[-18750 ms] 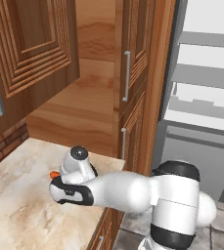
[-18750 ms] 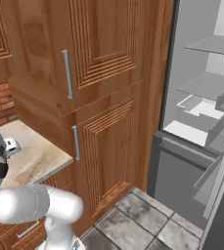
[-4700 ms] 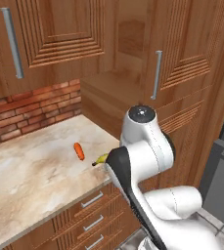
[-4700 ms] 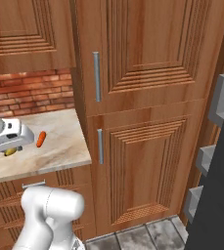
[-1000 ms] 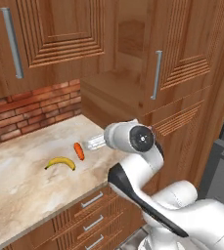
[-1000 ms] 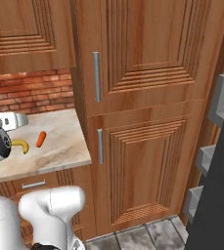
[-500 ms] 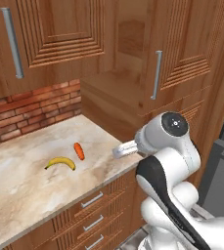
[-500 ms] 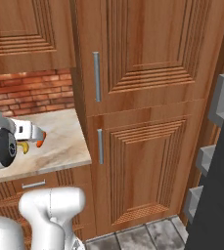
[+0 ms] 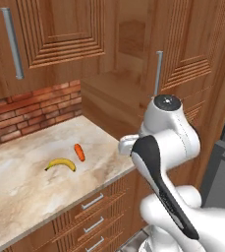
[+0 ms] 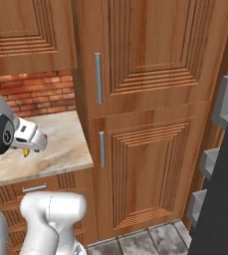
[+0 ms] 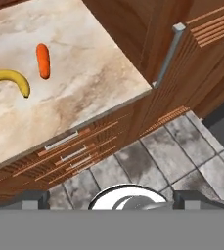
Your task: Open the fridge, remove the banana, carrot, and fish, and place them on any counter.
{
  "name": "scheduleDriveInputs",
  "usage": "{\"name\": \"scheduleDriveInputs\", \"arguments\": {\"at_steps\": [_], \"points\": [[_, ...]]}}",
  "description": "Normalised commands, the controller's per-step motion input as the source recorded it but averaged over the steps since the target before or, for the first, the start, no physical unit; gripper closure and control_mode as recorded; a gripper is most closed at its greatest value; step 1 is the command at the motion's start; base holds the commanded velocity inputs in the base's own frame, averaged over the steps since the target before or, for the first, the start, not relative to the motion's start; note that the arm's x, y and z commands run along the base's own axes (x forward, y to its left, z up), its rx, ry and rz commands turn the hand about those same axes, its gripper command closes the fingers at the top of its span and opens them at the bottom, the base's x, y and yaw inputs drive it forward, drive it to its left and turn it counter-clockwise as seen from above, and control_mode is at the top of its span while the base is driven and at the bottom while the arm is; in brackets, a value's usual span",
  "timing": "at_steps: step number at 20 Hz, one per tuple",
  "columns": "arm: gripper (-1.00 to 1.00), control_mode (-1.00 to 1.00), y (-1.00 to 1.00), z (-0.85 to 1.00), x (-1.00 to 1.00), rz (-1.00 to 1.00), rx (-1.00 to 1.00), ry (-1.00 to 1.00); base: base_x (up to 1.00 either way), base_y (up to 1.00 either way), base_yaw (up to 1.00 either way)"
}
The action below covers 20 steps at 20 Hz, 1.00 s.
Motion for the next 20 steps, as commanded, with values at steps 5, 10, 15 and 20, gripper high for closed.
{"name": "scheduleDriveInputs", "arguments": {"at_steps": [5, 10, 15, 20], "points": [[-1.00, 1.00, 0.00, 0.00, 0.00, -0.15, 0.00, 0.01, 0.02, -0.05, -0.32], [-1.00, 1.00, 0.00, 0.00, 0.00, 0.00, 0.00, 0.00, 0.12, -0.49, -0.80], [-1.00, 1.00, 0.00, 0.00, 0.00, 0.00, 0.00, 0.00, 0.25, -0.41, -0.68], [-1.00, 1.00, 0.00, 0.00, 0.00, 0.00, 0.00, 0.00, 0.33, -0.22, -0.62]]}}
